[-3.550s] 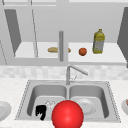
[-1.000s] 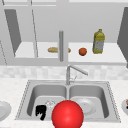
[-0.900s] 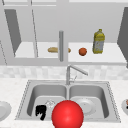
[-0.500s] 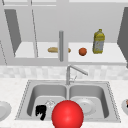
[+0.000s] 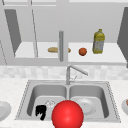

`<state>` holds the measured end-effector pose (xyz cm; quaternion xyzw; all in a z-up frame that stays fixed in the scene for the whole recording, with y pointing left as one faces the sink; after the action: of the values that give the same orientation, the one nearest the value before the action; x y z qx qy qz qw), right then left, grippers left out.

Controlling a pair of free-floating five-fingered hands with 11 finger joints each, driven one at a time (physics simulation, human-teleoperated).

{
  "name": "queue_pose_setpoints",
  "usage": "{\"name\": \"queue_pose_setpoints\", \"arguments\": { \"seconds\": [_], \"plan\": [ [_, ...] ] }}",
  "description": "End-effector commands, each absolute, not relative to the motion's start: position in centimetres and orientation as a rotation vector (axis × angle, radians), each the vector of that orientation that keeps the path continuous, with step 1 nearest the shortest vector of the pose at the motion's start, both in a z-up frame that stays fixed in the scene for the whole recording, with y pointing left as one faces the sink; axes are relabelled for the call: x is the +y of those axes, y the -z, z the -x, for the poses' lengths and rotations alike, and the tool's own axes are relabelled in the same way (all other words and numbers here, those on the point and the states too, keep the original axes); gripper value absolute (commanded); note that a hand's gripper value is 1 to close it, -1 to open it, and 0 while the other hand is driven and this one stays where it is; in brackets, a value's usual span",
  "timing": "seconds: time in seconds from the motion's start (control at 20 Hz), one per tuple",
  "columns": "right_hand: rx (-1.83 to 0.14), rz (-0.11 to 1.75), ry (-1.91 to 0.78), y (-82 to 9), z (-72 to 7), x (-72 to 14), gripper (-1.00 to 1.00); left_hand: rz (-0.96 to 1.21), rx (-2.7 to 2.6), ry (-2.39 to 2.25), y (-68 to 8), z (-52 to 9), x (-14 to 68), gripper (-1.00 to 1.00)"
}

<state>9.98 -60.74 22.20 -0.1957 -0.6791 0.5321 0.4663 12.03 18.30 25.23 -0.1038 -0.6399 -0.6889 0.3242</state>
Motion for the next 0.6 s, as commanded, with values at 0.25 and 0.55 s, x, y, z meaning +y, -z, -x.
{"name": "queue_pose_setpoints", "arguments": {
  "seconds": [0.25,0.55],
  "plan": [
    [-1.618,0.626,-1.464,-22.2,-11.7,-62.5,-1.00,0.272,-1.679,1.807,-25.2,-12.0,18.3,0.00],
    [-1.549,0.655,-1.530,-22.0,-13.8,-63.0,-1.00,0.272,-1.679,1.807,-25.2,-12.0,18.3,0.00]
  ]
}}
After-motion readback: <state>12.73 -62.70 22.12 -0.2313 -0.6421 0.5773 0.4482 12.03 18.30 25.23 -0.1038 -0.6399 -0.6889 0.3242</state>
